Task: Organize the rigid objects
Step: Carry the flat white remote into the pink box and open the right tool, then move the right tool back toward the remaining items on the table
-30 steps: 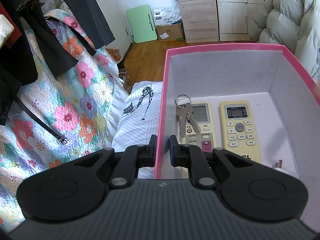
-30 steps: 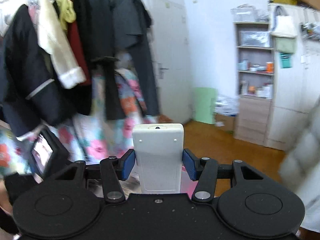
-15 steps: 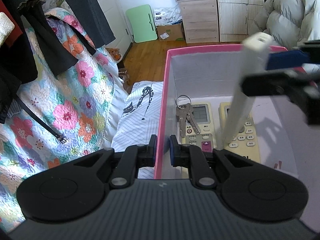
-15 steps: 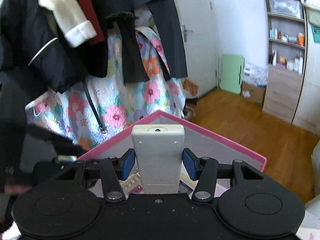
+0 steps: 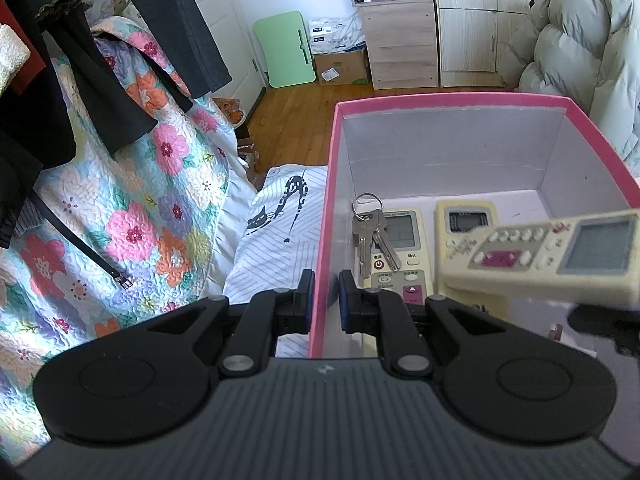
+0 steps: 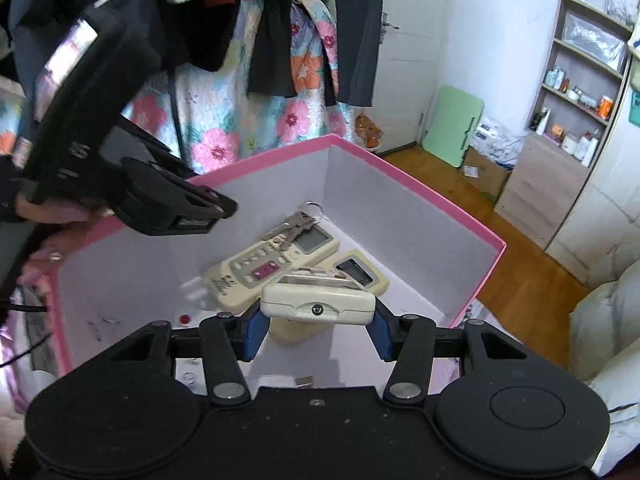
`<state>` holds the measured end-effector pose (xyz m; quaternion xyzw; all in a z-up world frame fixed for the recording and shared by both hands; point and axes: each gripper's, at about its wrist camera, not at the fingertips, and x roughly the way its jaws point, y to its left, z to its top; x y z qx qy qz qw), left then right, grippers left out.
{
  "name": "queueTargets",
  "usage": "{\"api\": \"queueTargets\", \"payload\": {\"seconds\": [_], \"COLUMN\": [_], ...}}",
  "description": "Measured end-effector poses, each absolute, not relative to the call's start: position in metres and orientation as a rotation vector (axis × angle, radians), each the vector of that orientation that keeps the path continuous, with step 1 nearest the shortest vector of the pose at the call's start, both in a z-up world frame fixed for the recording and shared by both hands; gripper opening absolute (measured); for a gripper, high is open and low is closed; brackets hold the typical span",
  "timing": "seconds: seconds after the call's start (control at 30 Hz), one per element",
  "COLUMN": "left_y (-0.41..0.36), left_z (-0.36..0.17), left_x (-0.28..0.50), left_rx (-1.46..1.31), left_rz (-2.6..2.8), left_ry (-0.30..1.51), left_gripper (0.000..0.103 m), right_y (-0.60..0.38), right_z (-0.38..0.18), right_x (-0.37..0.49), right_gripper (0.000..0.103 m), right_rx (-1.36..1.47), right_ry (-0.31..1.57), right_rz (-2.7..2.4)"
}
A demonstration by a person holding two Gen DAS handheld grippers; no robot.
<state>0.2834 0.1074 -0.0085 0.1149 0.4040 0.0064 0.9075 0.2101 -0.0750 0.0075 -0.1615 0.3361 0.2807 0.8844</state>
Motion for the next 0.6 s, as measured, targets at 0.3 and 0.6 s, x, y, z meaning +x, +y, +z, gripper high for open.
{"api": "queueTargets", "payload": {"seconds": [0.3,0.6], "left_y": [0.107,0.104], "left_z": [-0.009,-0.01], "left_x": [0.283,0.283], "left_rx": [0.239,0.245], "left_rz": [0.013,0.013], "left_ry": [0.833,0.835], "left_gripper": [0.012,0.012], "right_y": [-0.078,-0.16], "right_z": [0.007,0.048], "right_x": [0.215,0.155], "right_gripper": [0.065,0.074], "right_rx": [-0.324,-0.04], "right_ry": [0.663,0.565], "right_rz": [0.455,0.407]}}
